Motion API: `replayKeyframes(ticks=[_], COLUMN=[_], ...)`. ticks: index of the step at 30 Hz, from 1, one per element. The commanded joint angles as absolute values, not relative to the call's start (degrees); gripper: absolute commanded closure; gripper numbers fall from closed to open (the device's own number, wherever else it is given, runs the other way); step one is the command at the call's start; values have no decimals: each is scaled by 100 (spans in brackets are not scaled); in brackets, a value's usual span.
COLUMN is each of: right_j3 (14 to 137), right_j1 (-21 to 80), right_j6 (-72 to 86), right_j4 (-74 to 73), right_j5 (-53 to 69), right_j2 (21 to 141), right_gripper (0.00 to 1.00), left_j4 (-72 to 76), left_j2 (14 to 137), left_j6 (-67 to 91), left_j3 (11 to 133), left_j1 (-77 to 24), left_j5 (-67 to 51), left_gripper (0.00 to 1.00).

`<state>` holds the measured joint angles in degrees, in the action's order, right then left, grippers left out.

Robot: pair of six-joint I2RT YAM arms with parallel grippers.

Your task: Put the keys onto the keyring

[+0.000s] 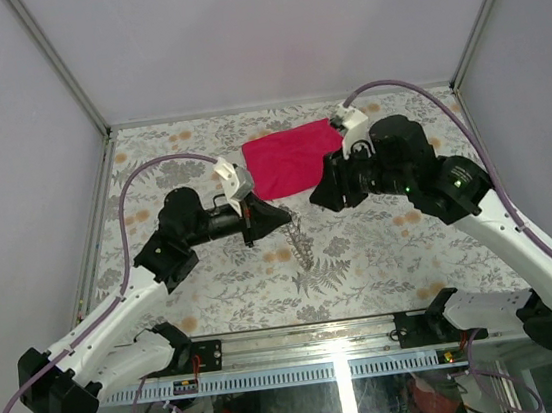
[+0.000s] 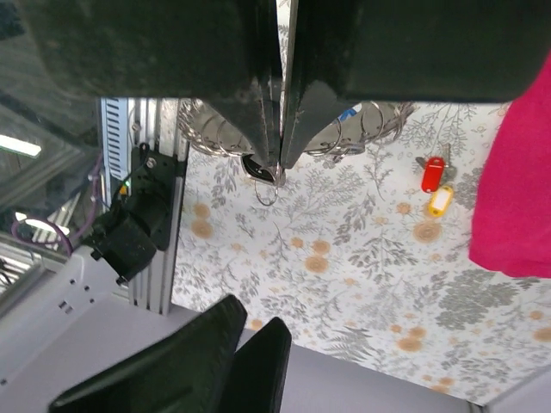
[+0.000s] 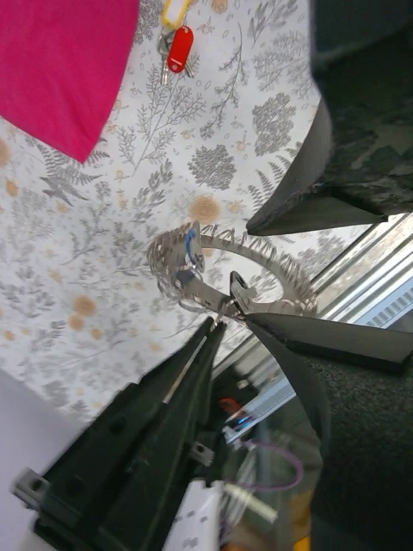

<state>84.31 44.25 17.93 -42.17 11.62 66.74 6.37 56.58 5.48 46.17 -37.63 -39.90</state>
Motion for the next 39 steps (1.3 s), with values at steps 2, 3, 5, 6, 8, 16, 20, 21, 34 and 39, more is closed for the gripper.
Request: replayKeyframes(ticks=[2, 3, 5, 6, 8, 16, 20, 21, 34, 39], right_j3=[7791, 7636, 7469, 7421, 7315, 7021, 7001, 6998, 6857, 6812], right_j1=[3790, 3766, 3745, 3744, 3744, 3743, 3744, 3744, 3744, 3744], right_j6=[3193, 3357, 3652, 3742, 3876, 4009, 3964, 3957, 4048, 4107], right_j4=[-2495, -2220, -1784, -1640, -1401, -1173, -1319, -1355, -1240, -1171], right_j5=[1963, 2057, 2299, 2445, 2681, 2996, 2997, 2990, 3240, 3369], right_j2=[6325, 6275, 6245, 6267, 6326, 6346, 6362, 6363, 6426, 6446], right_gripper=[53, 53, 53, 53, 52, 57, 58, 58, 64, 68], left_j4=[2145, 2256, 2420, 2474, 2568, 2631, 2632, 2628, 2603, 2584], left_j2=[5373, 5364, 5332, 5325, 5310, 5301, 5265, 5261, 5203, 5201], left_j6=[1338, 1410, 1486, 1512, 1557, 1608, 1617, 1617, 1604, 1584], left_j3=[4367, 4338, 4304, 4306, 4303, 4376, 4391, 4397, 4419, 4415], left_j1=[-3535, -3501, -3473, -3472, -3464, -3463, -3471, -3464, -3464, -3467], left_j5=[-3547, -3522, -3479, -3464, -3457, -3526, -3547, -3548, -3518, -3496], left_gripper=[100, 100, 100, 100, 100, 100, 100, 100, 100, 100])
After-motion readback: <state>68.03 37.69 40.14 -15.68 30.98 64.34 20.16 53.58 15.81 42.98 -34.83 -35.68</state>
